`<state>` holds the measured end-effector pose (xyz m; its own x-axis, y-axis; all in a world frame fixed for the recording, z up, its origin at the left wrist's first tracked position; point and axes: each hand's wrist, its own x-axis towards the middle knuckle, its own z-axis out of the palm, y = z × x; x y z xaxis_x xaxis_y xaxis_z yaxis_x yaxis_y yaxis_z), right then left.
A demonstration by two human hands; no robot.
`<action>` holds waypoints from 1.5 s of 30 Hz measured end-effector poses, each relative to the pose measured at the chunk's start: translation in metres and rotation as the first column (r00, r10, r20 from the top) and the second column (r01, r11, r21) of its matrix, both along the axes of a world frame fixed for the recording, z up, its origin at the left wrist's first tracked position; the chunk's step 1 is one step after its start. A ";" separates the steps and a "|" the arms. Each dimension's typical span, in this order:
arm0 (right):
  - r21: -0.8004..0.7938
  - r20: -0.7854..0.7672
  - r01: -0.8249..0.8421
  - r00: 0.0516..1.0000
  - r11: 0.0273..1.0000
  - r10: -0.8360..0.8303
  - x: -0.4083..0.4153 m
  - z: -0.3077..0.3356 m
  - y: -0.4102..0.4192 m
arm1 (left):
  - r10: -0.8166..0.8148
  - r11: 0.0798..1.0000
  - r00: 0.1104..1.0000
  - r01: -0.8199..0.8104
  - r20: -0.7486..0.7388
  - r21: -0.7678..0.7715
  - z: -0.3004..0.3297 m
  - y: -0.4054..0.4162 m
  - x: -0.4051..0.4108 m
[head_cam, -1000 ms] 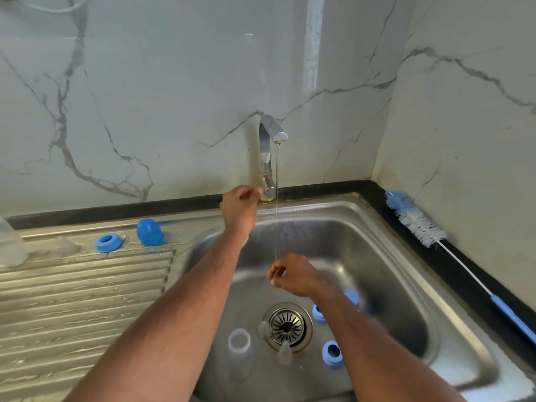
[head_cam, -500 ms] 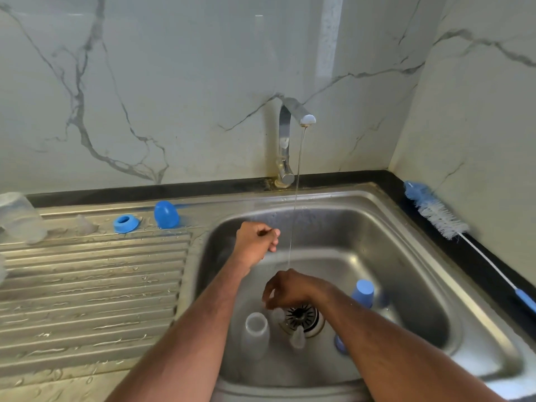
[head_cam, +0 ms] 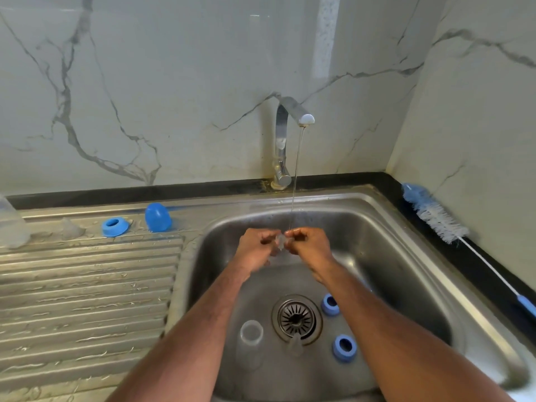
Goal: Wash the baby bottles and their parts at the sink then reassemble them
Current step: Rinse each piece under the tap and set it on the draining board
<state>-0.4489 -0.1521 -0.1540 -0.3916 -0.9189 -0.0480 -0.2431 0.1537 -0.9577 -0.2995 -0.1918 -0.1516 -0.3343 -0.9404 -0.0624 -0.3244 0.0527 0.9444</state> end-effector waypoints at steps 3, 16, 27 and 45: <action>-0.019 0.239 0.045 0.970 0.999 -0.039 0.000 0.007 0.002 | -0.014 1.000 0.993 0.014 -0.115 -0.008 -0.001 0.003 -0.006; -0.098 0.298 -0.321 0.894 0.942 0.335 0.004 0.020 0.003 | 0.241 0.971 0.918 -0.226 -0.314 0.085 0.004 0.006 -0.012; 0.059 -0.430 -0.215 0.876 0.975 0.219 -0.012 0.010 0.005 | 0.201 0.979 0.979 -0.200 -0.037 0.034 -0.002 0.006 -0.016; 0.147 -0.457 -0.143 0.868 0.979 0.195 0.002 0.000 -0.001 | 0.029 0.999 0.957 -0.015 0.290 -0.052 -0.016 -0.003 -0.013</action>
